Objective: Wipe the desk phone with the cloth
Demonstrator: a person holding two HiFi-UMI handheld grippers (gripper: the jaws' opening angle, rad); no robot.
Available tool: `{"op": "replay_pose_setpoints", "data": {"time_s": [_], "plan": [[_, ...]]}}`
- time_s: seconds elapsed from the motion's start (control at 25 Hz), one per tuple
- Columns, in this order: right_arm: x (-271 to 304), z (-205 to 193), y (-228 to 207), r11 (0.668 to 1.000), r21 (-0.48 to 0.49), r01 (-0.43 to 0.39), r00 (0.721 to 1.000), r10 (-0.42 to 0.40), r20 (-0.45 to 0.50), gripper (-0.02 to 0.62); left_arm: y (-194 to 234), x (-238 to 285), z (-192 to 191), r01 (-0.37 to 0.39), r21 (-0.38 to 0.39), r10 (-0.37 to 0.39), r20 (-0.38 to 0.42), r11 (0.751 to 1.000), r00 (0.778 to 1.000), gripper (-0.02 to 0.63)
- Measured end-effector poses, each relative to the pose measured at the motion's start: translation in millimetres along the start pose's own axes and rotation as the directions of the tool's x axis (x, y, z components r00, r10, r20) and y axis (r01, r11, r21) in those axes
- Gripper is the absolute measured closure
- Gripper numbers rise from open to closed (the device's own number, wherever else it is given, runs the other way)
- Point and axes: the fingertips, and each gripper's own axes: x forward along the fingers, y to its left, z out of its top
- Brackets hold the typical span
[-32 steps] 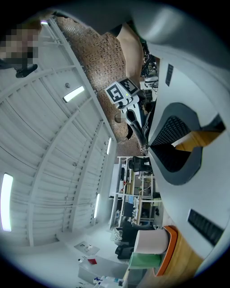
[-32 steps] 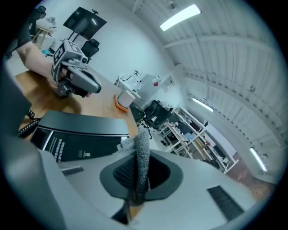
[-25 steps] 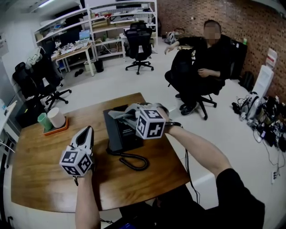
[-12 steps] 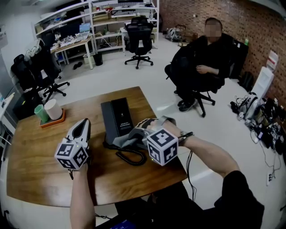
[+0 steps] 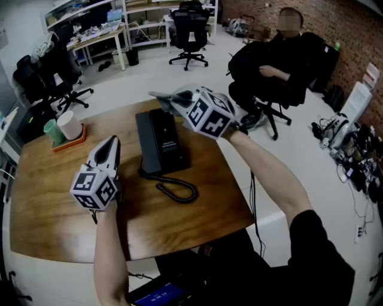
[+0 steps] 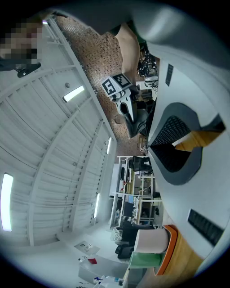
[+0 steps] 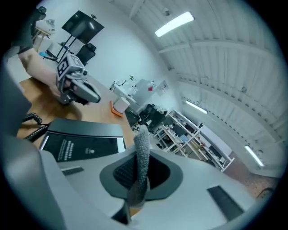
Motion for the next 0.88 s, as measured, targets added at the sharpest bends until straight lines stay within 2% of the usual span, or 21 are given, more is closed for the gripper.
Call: {"op": "replay_pose_setpoints", "data": {"time_s": [0.12,0.32,0.64,0.88], "plan": [[19,-9,18,0.999,-0.024,-0.037,0.998,0.036,-0.046,0.569,-7,-8,-13,0.002,-0.017,-0.002,-0.028,1.0,1.0,0.615],[29,-17,31,0.994,-0.092,-0.061,0.995,0.054,-0.081,0.571,-5,-5,-4,0.005,0.005,-0.005,-0.008,1.0,1.0,0.615],[-21,-18,98,0.952,-0.21,-0.224,0.974,0.211,-0.085,0.571,-4,-4,-2,0.005,0.006,-0.005,-0.009,1.0,1.0,0.615],[-62,-18,154,0.916,-0.262,-0.303,0.953,0.294,-0.076,0.571,-3,-4,-4,0.006,0.002,-0.006,-0.011,1.0,1.0,0.615]]}}
